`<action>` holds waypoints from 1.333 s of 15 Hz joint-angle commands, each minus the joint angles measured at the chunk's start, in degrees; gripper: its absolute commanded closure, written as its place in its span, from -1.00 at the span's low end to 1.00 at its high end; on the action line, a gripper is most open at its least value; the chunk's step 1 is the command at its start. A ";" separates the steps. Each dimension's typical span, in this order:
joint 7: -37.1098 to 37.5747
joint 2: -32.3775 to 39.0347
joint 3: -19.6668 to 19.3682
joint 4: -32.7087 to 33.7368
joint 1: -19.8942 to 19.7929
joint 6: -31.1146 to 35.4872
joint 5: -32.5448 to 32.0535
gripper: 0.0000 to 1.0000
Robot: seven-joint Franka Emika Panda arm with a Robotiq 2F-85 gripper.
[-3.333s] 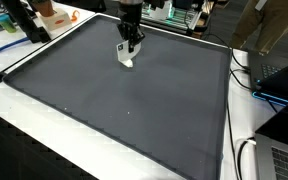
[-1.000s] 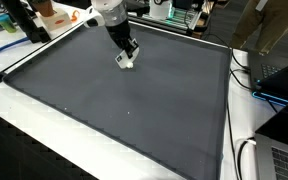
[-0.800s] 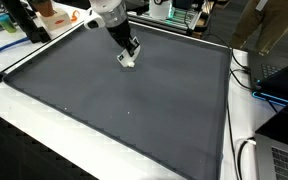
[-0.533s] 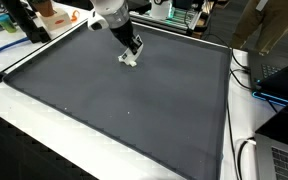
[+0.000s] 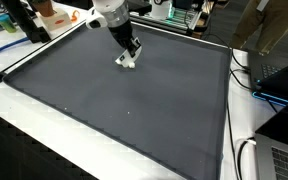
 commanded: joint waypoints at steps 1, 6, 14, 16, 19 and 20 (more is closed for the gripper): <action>0.98 -3.05 -0.64 -3.22 0.80 4.83 -1.39 0.98; 1.59 -11.49 -0.32 -7.31 0.89 2.55 -2.69 0.98; -4.63 -27.31 3.01 -12.58 0.99 1.66 3.38 0.98; -4.75 -31.95 3.84 -15.01 1.59 1.61 4.25 0.98; -3.28 -29.56 4.20 -12.22 1.37 1.63 2.70 0.92; -3.28 -30.50 4.30 -12.86 1.39 1.62 2.76 0.92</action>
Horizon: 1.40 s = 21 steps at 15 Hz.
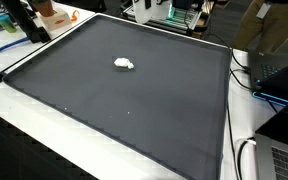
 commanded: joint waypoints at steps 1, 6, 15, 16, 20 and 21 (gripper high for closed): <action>-0.02 -0.38 0.16 -0.30 -0.20 -0.16 0.01 0.92; -5.09 -3.37 -1.08 -2.46 0.21 -4.79 4.91 0.98; -9.63 -8.99 -6.33 3.01 -1.77 -30.39 22.18 0.98; -7.75 -8.83 -6.36 3.96 -2.13 -31.36 23.41 0.98; -2.16 -8.22 -5.86 5.73 -3.44 -30.27 28.22 0.14; -1.37 -8.38 -5.52 5.66 -3.67 -29.63 28.08 -0.04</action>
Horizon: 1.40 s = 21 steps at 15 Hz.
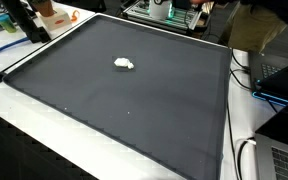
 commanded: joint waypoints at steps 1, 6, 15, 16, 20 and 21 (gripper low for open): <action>2.97 -0.27 1.02 0.17 -1.27 1.36 1.18 -0.18; -4.67 -2.09 1.96 -8.08 -2.47 16.02 -12.55 -0.93; -3.89 -6.17 7.67 -31.78 0.15 56.31 -25.96 -1.00; -1.21 -6.47 9.38 -34.12 -0.07 61.52 -27.50 -1.00; 15.85 2.06 23.08 -34.82 -13.68 81.02 -43.53 -1.00; 20.94 -0.96 23.74 -35.07 -16.98 78.08 -48.27 -1.00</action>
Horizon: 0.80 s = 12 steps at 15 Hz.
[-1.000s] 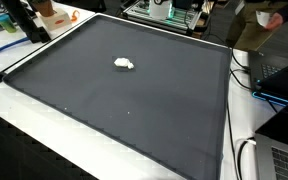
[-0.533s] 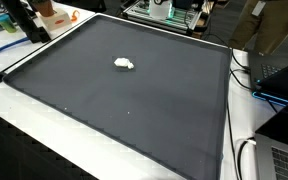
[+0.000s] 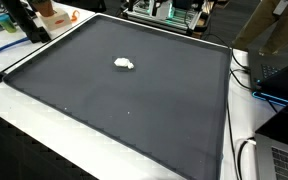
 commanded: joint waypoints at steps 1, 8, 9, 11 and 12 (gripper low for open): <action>4.83 1.15 3.07 0.22 -4.03 2.04 -4.39 -1.00; 9.47 4.17 5.85 1.07 -11.23 5.63 -9.52 -1.00; 9.92 5.25 6.21 1.17 -12.39 7.49 -10.21 -1.00; 9.07 8.74 6.81 1.18 -15.27 12.58 -12.16 -1.00; 8.33 10.36 7.27 1.18 -16.87 15.11 -13.07 -1.00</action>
